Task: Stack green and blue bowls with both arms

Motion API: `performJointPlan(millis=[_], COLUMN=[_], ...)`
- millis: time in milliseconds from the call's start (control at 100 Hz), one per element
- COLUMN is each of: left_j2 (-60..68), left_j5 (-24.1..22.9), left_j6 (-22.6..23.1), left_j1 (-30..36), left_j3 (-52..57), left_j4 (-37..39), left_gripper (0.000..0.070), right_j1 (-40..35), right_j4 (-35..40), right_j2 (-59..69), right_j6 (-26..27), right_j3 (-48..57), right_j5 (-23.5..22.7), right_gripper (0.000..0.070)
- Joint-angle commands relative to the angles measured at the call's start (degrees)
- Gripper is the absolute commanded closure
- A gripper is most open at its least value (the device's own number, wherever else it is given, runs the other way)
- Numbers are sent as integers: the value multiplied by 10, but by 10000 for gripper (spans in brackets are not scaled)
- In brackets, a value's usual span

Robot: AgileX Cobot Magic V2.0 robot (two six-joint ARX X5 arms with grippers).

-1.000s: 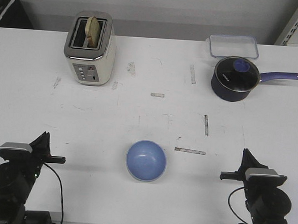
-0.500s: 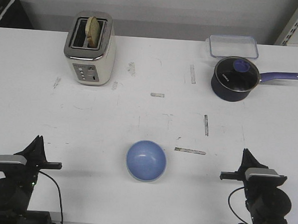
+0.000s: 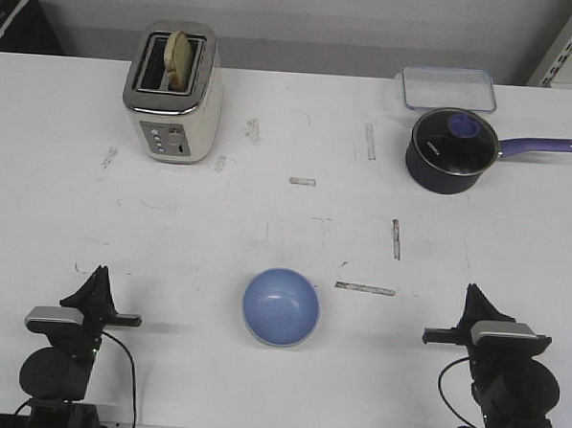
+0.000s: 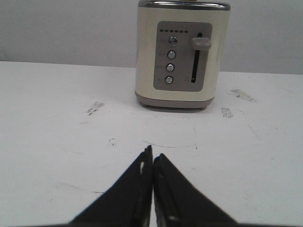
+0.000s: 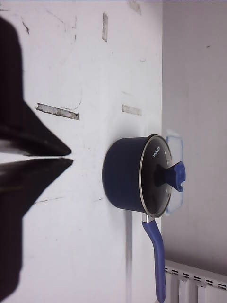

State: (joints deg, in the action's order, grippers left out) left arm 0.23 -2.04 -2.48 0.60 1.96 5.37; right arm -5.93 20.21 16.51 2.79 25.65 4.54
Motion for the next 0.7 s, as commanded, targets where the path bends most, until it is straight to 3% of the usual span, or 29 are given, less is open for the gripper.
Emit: performJointPlan(millis=[0, 690], left_j2=[0, 0], left_j5=[-4, -3], left_j6=[1, 1], left_j1=[0, 0], left_j3=[-12, -12], left_j4=[0, 7], left_gripper=[698, 698], right_j1=[1, 1], right_j4=[-9, -9], right_j2=[-1, -1], right_j6=[-2, -2], right_j3=[5, 5], right_j5=[0, 0], right_gripper=[700, 700])
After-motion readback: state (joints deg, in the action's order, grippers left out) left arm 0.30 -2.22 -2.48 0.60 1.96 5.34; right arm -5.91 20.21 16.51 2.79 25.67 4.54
